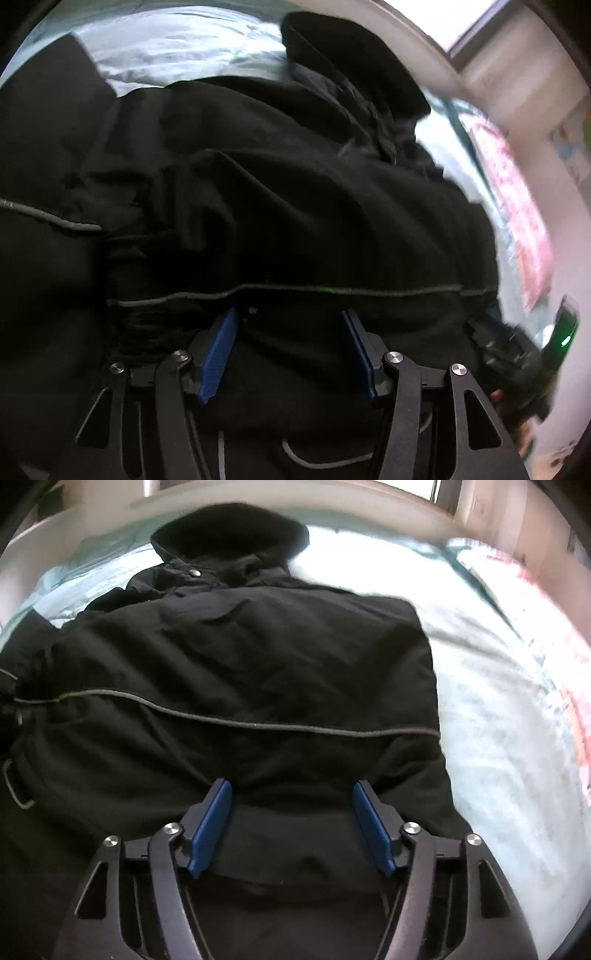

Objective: Fold large clothes

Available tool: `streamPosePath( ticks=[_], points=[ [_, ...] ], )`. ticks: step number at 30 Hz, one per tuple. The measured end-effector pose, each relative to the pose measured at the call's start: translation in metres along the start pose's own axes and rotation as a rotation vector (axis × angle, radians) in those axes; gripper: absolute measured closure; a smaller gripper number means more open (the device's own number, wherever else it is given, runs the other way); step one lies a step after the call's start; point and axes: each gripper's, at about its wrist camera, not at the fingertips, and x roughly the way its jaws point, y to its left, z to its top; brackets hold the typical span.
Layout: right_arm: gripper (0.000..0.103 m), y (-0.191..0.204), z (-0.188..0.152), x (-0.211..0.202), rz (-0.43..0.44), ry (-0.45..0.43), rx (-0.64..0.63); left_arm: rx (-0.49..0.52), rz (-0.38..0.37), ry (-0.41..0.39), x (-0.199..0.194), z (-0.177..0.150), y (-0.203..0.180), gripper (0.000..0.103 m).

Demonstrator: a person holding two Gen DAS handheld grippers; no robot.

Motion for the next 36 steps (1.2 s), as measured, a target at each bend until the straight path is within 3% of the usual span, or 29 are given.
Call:
streamPosePath(
  ticks=[3,8,10,14,16,20,23,26,30,36],
  points=[
    [0.031,0.0,-0.003,-0.001,-0.008,-0.023,0.016,0.013,0.0,-0.029,-0.003,-0.003,-0.001,0.044],
    [0.03,0.001,-0.006,-0.001,0.004,-0.048,0.033,0.13,0.112,-0.07,-0.016,-0.018,-0.027,0.044],
    [0.03,0.0,-0.008,-0.002,-0.004,-0.045,0.031,0.143,0.092,-0.073,-0.026,-0.022,-0.027,0.044],
    [0.029,0.005,-0.001,-0.001,-0.043,0.003,0.044,0.129,0.025,-0.131,-0.086,-0.041,-0.011,0.044],
    [0.026,0.012,0.003,-0.01,-0.073,0.05,0.072,0.089,0.04,-0.174,-0.12,-0.045,0.017,0.044],
    [0.025,0.056,0.015,-0.043,0.073,0.045,0.068,-0.027,0.142,-0.294,-0.189,-0.051,0.092,0.044],
    [0.025,0.113,0.028,-0.066,0.143,0.005,-0.002,-0.188,0.241,-0.39,-0.243,-0.057,0.167,0.044],
    [0.025,0.165,0.043,-0.077,0.23,-0.02,-0.042,-0.369,0.219,-0.471,-0.284,-0.07,0.239,0.044],
    [0.025,0.23,0.063,-0.073,0.28,-0.058,-0.071,-0.506,0.231,-0.513,-0.312,-0.08,0.309,0.044],
    [0.025,0.288,0.078,-0.037,0.291,-0.093,-0.097,-0.626,0.129,-0.492,-0.298,-0.075,0.378,0.044]
  ],
)
